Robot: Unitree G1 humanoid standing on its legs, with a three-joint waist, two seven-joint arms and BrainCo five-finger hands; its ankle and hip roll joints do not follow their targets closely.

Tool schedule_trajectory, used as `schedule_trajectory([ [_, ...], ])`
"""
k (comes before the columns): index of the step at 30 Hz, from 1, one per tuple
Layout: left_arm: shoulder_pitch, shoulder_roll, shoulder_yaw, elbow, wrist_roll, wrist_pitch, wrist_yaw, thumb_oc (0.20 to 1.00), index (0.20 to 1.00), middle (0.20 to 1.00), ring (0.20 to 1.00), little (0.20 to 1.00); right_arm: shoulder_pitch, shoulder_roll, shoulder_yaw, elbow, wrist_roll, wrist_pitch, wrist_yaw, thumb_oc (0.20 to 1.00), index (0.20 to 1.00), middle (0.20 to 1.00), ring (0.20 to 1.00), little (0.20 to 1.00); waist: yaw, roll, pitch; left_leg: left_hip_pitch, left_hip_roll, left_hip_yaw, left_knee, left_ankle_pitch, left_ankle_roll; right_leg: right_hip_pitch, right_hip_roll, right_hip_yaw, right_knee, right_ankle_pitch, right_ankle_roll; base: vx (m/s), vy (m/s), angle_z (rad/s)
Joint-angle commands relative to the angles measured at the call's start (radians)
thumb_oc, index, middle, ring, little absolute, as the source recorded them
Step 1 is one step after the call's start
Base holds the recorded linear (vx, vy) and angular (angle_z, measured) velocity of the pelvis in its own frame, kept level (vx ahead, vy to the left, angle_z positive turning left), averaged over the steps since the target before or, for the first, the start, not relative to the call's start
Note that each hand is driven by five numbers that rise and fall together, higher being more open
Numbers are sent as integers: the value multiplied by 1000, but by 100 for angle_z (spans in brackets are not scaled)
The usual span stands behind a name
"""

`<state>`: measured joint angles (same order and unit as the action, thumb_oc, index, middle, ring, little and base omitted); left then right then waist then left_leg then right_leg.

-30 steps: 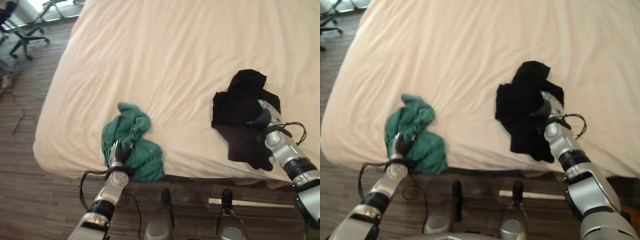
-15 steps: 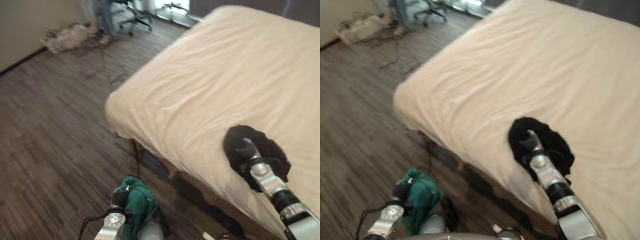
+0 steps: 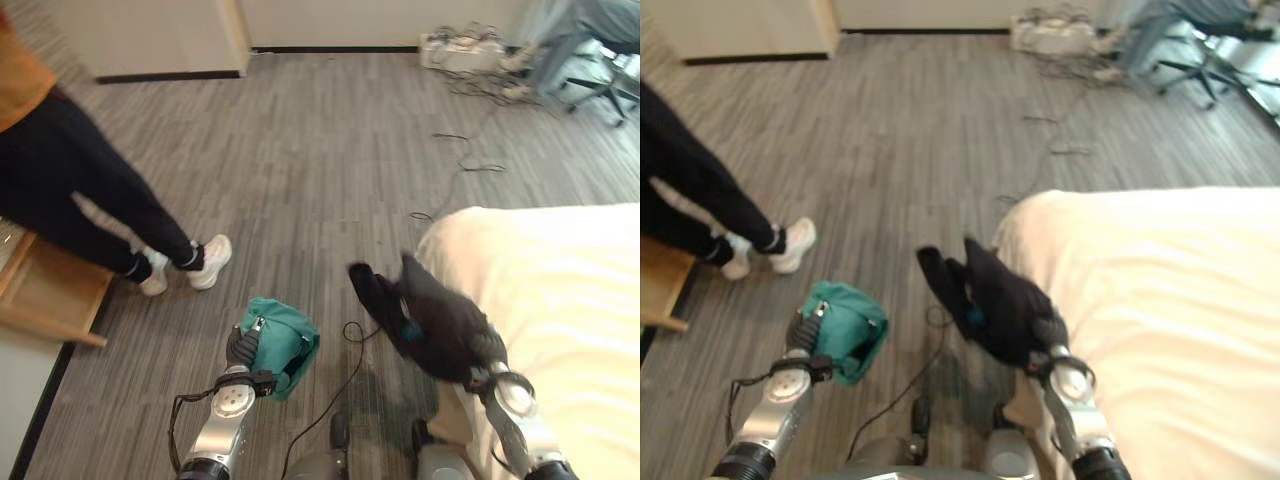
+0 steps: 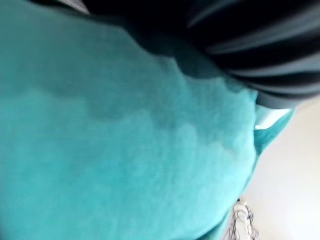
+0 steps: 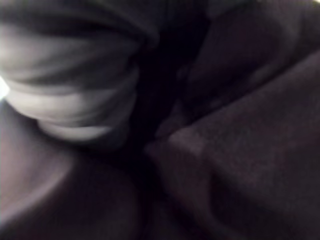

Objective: Tidy up the quilt and then pick up the clothes from the bed and put them into the laundry hamper.

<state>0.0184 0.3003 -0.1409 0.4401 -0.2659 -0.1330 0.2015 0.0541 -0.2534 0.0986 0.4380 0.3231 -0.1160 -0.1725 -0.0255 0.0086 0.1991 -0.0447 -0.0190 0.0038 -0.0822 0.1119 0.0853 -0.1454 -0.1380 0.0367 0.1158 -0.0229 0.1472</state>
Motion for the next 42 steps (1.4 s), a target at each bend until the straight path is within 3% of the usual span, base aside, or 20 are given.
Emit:
schedule_trajectory([
  [1,-76,16,46,-25,-25,-81,10,200,200,200,200,200,-3,-34,-93,-12,-103,-42,-43,200,200,200,200,200,3,4,32,57,60,-19,-5,-84,-146,67,-30,-9,-84,15,66,122,-93,67],
  [5,-51,-17,93,77,-57,-70,13,200,200,200,200,200,25,-33,-100,113,-129,-16,-39,200,200,200,200,200,17,-8,-12,81,59,-14,-5,-97,-155,144,-51,-54,-184,68,82,107,-110,43],
  [11,-8,-49,93,127,-72,-51,6,200,200,200,200,200,27,-38,-89,116,-120,-3,-24,200,200,200,200,200,29,-17,-37,119,78,-13,-5,-102,-174,202,-46,-87,-197,49,66,94,-65,-9],
  [12,-76,-117,-123,396,-74,-50,-110,200,200,200,200,200,-2,-74,92,330,-29,-19,97,200,200,200,200,200,33,-13,-54,179,88,23,-3,-149,-154,269,35,-205,-187,-2,-4,25,-25,6],
  [21,-53,-78,-121,286,-82,-46,-111,200,200,200,200,200,6,-85,110,245,-52,0,114,200,200,200,200,200,28,0,-25,166,103,19,-1,-152,-152,181,50,-185,-51,-48,-18,4,-42,2],
  [23,-40,-57,-129,187,-95,-52,-134,200,200,200,200,200,14,-120,101,171,-92,-10,113,200,200,200,200,200,49,-7,15,73,104,23,241,-121,-175,228,56,-188,-104,-52,-45,8,-111,-5],
  [24,-40,-57,-129,186,-95,-52,-134,200,200,200,200,200,14,-120,101,170,-92,-10,113,200,200,200,200,200,49,-7,14,72,105,22,243,-122,-175,228,56,-189,-104,-52,-45,-9,-204,-14],
  [25,-54,-43,-136,123,-92,-51,-128,200,200,200,200,200,3,-140,94,132,-104,-19,96,200,200,200,200,200,77,-19,59,-90,125,12,522,10,-205,265,58,-205,-132,-53,-75,68,-235,-11],
  [26,-64,-36,-149,93,-82,-51,-122,200,200,200,200,200,-4,-155,96,122,-108,-18,85,200,200,200,200,200,94,-31,78,-154,131,34,594,41,-196,289,54,-214,-149,-60,-85,154,-280,-1],
  [27,-66,-32,-151,73,-73,-50,-117,200,200,200,200,200,-10,-160,92,113,-110,-13,81,200,200,200,200,200,105,-35,86,-207,135,56,632,22,-189,310,57,-219,-168,-68,-83,280,-155,19],
  [29,-49,-30,-142,37,-69,-54,-117,200,200,200,200,200,2,-178,91,73,-127,-10,87,200,200,200,200,200,131,-36,79,-274,129,119,561,-19,-178,354,59,-213,-203,-101,-69,414,-14,37],
  [31,-11,-31,-143,8,-59,-54,-127,200,200,200,200,200,15,-191,96,76,-148,-8,95,200,200,200,200,200,157,-31,55,-286,113,178,395,-50,-157,373,59,-213,-203,-132,-51,537,88,-10],
  [33,10,-34,-144,10,-25,-50,-133,200,200,200,200,200,-4,-195,118,100,-176,0,105,200,200,200,200,200,205,-30,25,-323,125,264,174,3,-164,433,80,-220,-203,-183,-28,753,112,-18],
  [36,17,-32,-131,31,-15,-45,-131,200,200,200,200,200,-23,-188,128,114,-192,1,111,200,200,200,200,200,235,-57,8,-319,119,283,123,25,-152,468,75,-223,-203,-190,-8,483,54,14],
  [37,16,-30,-128,44,-12,-42,-123,200,200,200,200,200,-29,-179,141,117,-203,-2,109,200,200,200,200,200,248,-83,6,-317,102,269,141,27,-138,487,63,-221,-174,-182,3,425,33,-54],
  [38,15,-30,-128,44,-12,-42,-124,200,200,200,200,200,-30,-178,141,118,-204,-2,109,200,200,200,200,200,251,-81,4,-320,106,271,142,28,-138,483,66,-217,-175,-178,2,599,93,-54],
  [39,9,-27,-132,77,-21,-41,-119,200,200,200,200,200,-30,-159,159,134,-225,-5,112,200,200,200,200,200,274,-127,4,-293,61,251,158,7,-97,460,43,-193,-18,-78,54,533,143,-54],
  [40,3,-26,-135,83,-26,-37,-117,200,200,200,200,200,-38,-154,166,147,-235,-1,115,200,200,200,200,200,279,-141,11,-267,44,248,164,-18,-76,420,31,-184,111,20,105,740,141,-23],
  [41,-3,-26,-136,95,-27,-33,-111,200,200,200,200,200,-43,-151,173,151,-246,0,116,200,200,200,200,200,275,-145,22,-236,41,241,168,-36,-68,398,23,-195,216,116,115,582,66,1],
  [42,-14,-22,-142,100,-35,-34,-105,200,200,200,200,200,-45,-152,179,146,-250,3,117,200,200,200,200,200,266,-127,31,-179,51,219,160,-57,-60,342,11,-208,334,204,115,752,76,44],
])
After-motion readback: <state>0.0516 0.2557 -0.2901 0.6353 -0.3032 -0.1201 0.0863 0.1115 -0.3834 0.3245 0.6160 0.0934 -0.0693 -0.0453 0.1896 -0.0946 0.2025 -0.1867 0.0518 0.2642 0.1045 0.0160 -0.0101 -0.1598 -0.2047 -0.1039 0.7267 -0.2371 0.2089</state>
